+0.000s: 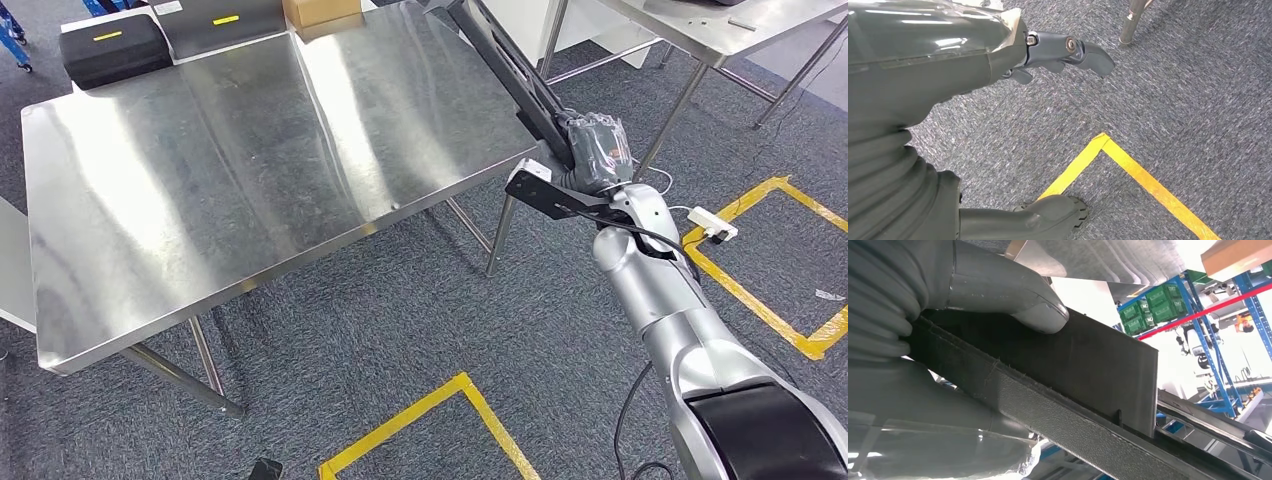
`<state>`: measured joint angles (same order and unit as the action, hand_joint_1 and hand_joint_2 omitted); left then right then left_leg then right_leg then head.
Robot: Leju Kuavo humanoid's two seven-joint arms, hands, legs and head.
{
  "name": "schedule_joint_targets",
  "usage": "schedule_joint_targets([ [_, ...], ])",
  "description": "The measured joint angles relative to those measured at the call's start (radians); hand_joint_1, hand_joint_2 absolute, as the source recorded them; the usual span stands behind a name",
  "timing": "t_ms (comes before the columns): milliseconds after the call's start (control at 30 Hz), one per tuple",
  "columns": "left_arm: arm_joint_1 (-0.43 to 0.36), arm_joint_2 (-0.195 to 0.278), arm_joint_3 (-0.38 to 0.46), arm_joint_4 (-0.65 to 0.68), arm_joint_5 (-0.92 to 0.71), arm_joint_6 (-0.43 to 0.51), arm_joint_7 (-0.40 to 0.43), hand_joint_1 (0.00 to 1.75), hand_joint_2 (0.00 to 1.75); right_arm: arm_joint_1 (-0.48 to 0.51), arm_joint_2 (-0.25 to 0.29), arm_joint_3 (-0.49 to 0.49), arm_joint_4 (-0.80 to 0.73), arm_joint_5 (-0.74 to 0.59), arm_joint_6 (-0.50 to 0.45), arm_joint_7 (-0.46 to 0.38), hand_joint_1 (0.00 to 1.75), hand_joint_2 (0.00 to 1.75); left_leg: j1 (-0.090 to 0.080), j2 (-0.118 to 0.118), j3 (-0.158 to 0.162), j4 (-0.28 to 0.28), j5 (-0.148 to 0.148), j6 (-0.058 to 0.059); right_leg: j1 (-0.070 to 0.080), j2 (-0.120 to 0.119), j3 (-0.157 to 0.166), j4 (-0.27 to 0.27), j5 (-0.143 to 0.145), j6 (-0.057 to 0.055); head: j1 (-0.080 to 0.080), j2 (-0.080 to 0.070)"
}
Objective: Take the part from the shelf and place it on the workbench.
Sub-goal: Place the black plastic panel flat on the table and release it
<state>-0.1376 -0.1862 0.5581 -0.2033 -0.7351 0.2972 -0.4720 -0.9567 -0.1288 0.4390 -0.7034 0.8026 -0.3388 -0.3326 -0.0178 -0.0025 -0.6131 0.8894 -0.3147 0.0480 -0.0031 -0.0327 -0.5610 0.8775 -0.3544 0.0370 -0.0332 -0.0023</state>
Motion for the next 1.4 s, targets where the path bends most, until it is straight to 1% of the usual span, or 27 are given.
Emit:
schedule_joint_targets([
  [700,0.0,0.0,0.0,0.0,0.0,-0.002,0.0,0.0,1.75,0.0,0.005,0.0,0.0,-0.002,0.001,0.0,1.75,1.75,-0.001,0.0,-0.002,0.001,-0.001,0.001,-0.001,0.0,0.0,0.0,0.0,0.0,0.0,0.0],
  [833,0.0,0.001,0.0,0.0,0.0,-0.002,0.001,0.0,1.75,0.0,0.009,0.0,0.0,-0.003,0.002,0.0,1.75,1.75,-0.001,-0.001,-0.008,0.016,-0.015,0.014,-0.017,-0.004,0.0,0.004,-0.004,0.008,-0.001,0.0],
  [867,0.0,0.0,0.0,0.0,0.0,-0.002,0.001,0.0,1.75,-0.001,0.01,0.0,0.0,-0.004,0.003,0.0,1.75,1.75,0.004,-0.001,-0.006,0.016,-0.014,0.017,-0.015,-0.003,-0.001,0.009,-0.008,0.011,0.0,0.0],
  [900,0.0,-0.001,0.0,0.0,0.0,-0.002,0.001,0.0,1.75,-0.002,0.01,-0.001,0.0,-0.004,0.004,0.0,1.75,1.75,0.007,-0.002,-0.001,0.014,-0.014,0.019,-0.014,0.0,-0.007,0.023,-0.016,0.011,0.0,0.0],
  [933,-0.001,-0.002,0.0,0.0,0.0,-0.002,0.001,0.0,1.75,-0.003,0.01,-0.001,-0.001,-0.005,0.006,0.0,1.75,1.75,0.009,-0.002,0.003,0.012,-0.012,0.022,-0.013,0.005,-0.021,0.057,-0.036,0.008,0.001,0.0],
  [967,-0.002,-0.003,0.0,0.0,0.0,-0.002,0.001,0.0,1.75,-0.003,0.01,-0.002,-0.001,-0.005,0.008,0.0,1.75,1.75,0.012,-0.002,0.007,0.01,-0.011,0.025,-0.013,0.011,-0.047,0.113,-0.064,0.003,0.001,0.0],
  [1000,-0.004,-0.004,0.0,0.0,0.0,-0.002,0.001,0.0,1.75,-0.001,0.009,-0.002,-0.001,-0.005,0.009,-0.001,1.75,1.75,0.011,-0.004,0.008,0.01,-0.012,0.026,-0.014,0.016,-0.082,0.191,-0.1,-0.004,0.002,0.0],
  [1033,-0.005,-0.004,0.0,0.0,0.0,-0.002,0.001,0.0,1.75,0.001,0.008,-0.003,0.0,-0.005,0.011,-0.001,1.75,1.75,0.011,-0.006,0.008,0.011,-0.013,0.027,-0.014,0.02,-0.121,0.274,-0.134,-0.008,0.003,0.0],
  [1067,-0.005,-0.004,0.0,0.0,0.0,-0.002,0.001,0.0,1.75,0.005,0.008,-0.003,0.0,-0.005,0.013,-0.001,1.75,1.75,0.011,-0.01,0.008,0.013,-0.013,0.027,-0.015,0.021,-0.15,0.335,-0.155,-0.008,0.003,0.0],
  [1100,-0.005,-0.005,0.0,0.0,0.0,-0.002,0.001,0.0,1.75,0.008,0.007,-0.003,0.0,-0.006,0.014,-0.002,1.75,1.75,0.011,-0.015,0.007,0.016,-0.014,0.026,-0.015,0.023,-0.162,0.362,-0.162,-0.003,0.004,0.0],
  [1133,-0.004,-0.005,0.0,0.0,0.0,-0.002,0.001,0.0,1.75,0.01,0.007,-0.003,0.001,-0.006,0.014,-0.002,1.75,1.75,0.012,-0.02,0.006,0.021,-0.016,0.023,-0.017,0.023,-0.15,0.341,-0.151,0.004,0.004,0.0],
  [1167,-0.004,-0.006,0.0,0.0,0.0,-0.002,0.001,0.0,1.75,0.01,0.007,-0.003,0.001,-0.006,0.014,-0.002,1.75,1.75,0.013,-0.024,0.003,0.03,-0.02,0.018,-0.02,0.024,-0.118,0.282,-0.129,0.013,0.004,0.0],
  [1200,-0.004,-0.006,0.0,0.0,0.0,-0.002,0.0,0.0,1.75,0.008,0.007,-0.003,0.001,-0.006,0.014,-0.002,1.75,1.75,0.014,-0.029,-0.002,0.042,-0.026,0.011,-0.023,0.027,-0.078,0.206,-0.105,0.021,0.005,0.0],
  [1233,-0.005,-0.007,0.0,0.0,0.0,-0.002,0.0,0.0,1.75,0.006,0.008,-0.003,0.0,-0.006,0.014,-0.002,1.75,1.75,0.014,-0.033,-0.009,0.058,-0.034,0.004,-0.025,0.03,-0.045,0.145,-0.086,0.022,0.005,0.0],
  [1267,-0.005,-0.007,0.0,0.0,0.0,-0.002,-0.001,0.0,1.75,0.005,0.008,-0.003,0.0,-0.006,0.014,-0.002,1.75,1.75,0.013,-0.037,-0.016,0.07,-0.04,-0.003,-0.025,0.033,-0.024,0.109,-0.075,0.018,0.005,0.0],
  [1300,-0.004,-0.006,0.0,0.0,0.0,-0.002,-0.002,0.0,1.75,0.004,0.009,-0.003,0.0,-0.006,0.015,-0.002,1.75,1.75,0.012,-0.039,-0.021,0.08,-0.045,-0.009,-0.023,0.034,-0.016,0.096,-0.072,0.011,0.005,0.0],
  [1333,-0.003,-0.006,0.0,0.0,0.0,-0.002,-0.002,0.0,1.75,0.005,0.01,-0.003,0.0,-0.006,0.015,-0.002,1.75,1.75,0.012,-0.041,-0.026,0.086,-0.047,-0.013,-0.019,0.033,-0.018,0.102,-0.072,0.002,0.004,0.0],
  [1400,-0.001,-0.005,0.0,0.0,0.0,-0.002,-0.002,0.0,1.75,0.006,0.013,-0.003,0.0,-0.006,0.015,-0.002,1.75,1.75,0.016,-0.038,-0.032,0.098,-0.055,-0.019,-0.022,0.03,-0.021,0.107,-0.07,-0.01,0.003,0.0],
])
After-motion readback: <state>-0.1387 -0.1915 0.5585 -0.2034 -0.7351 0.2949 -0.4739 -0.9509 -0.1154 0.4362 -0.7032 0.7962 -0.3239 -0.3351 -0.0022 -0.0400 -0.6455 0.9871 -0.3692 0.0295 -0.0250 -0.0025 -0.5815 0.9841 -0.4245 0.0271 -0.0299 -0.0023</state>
